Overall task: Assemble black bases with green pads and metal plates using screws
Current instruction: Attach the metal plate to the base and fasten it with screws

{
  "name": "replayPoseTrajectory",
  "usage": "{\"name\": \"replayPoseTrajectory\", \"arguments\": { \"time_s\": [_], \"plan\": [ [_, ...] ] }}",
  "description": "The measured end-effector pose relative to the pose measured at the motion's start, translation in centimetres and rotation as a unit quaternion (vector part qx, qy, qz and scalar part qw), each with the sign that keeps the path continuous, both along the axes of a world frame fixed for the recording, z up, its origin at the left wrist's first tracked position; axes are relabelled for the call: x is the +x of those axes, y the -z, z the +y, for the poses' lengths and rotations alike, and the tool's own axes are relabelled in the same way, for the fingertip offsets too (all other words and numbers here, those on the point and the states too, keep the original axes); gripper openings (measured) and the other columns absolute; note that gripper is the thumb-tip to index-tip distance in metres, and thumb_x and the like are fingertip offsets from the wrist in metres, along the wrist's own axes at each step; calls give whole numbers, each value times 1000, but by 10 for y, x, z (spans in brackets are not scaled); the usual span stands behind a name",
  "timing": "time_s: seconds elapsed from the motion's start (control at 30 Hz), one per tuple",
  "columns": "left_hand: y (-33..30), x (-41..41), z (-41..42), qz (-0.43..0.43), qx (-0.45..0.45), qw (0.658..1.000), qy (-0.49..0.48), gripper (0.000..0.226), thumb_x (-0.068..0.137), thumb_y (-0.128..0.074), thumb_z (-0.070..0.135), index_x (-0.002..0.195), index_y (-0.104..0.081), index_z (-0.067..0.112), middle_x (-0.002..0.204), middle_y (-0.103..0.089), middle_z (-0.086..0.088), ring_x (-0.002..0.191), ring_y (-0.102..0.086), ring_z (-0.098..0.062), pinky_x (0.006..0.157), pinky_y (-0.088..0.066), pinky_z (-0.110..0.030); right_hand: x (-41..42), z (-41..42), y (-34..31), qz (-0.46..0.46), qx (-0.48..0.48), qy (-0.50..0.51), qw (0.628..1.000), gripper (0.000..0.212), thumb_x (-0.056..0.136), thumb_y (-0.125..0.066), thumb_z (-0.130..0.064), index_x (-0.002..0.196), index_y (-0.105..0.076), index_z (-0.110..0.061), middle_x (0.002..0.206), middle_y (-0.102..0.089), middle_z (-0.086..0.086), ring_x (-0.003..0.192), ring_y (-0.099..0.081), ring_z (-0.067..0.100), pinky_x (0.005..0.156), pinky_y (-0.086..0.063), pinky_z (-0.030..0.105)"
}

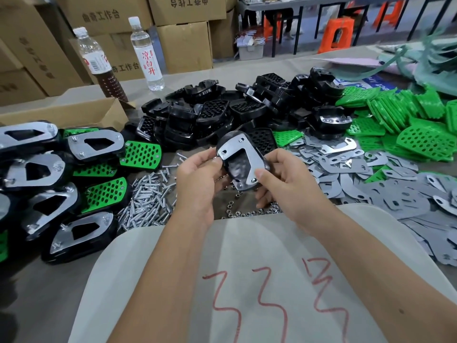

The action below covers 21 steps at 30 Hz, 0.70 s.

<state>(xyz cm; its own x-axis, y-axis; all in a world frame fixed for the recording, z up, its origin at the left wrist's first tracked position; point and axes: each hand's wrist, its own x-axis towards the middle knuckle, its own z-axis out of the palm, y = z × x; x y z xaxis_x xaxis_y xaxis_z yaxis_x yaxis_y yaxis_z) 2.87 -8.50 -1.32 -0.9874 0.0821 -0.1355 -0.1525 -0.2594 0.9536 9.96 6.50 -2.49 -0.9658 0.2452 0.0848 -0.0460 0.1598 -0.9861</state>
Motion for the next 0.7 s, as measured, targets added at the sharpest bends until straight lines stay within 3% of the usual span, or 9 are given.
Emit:
{"name": "replayPoseTrajectory", "arguments": {
  "time_s": [0.13,0.27,0.37,0.47,0.6,0.7],
  "plan": [
    [-1,0,-2,19,-1,1000,6,19,100,-60,-2,112,-71,7,105,-80,-12,87,-77,-20,81,-64,-36,0,-3,-2,-5,12,-2,1000,7,101,-61,-9,105,-55,-10,85,-76,2,70,-74,28,69,-64,50],
    [-5,3,-1,30,-16,998,51,20,100,-61,-1,114,-72,8,91,-79,-6,71,-75,-14,64,-61,-30,1,-4,-6,21,-24,32,999,19,99,-63,-38,109,-63,-22,99,-75,4,90,-74,26,83,-62,52],
    [-5,10,6,42,-44,995,80,19,99,-64,1,114,-69,12,87,-76,-5,78,-75,-22,70,-64,-40,1,-3,-7,39,-7,60,997,13,102,-63,-34,111,-66,-26,101,-76,0,95,-72,23,90,-58,53],
    [-4,13,9,41,-37,995,84,10,99,-66,6,104,-66,14,92,-73,-11,81,-70,-27,83,-63,-48,1,0,-7,44,-12,62,997,12,102,-64,-24,113,-68,-24,101,-77,0,95,-73,24,89,-59,52],
    [-3,13,7,36,-48,995,84,9,95,-75,19,102,-71,20,92,-75,-7,81,-72,-24,67,-61,-36,3,1,-8,54,-65,15,996,15,102,-64,-16,115,-68,-23,103,-79,2,93,-75,22,77,-61,36],
    [-3,12,6,20,-31,995,87,4,95,-74,19,95,-78,20,92,-74,-8,81,-73,-22,73,-63,-39,4,2,-10,46,-120,-11,992,17,101,-66,-11,116,-69,-20,102,-79,3,88,-76,18,67,-58,27]
  ]
}}
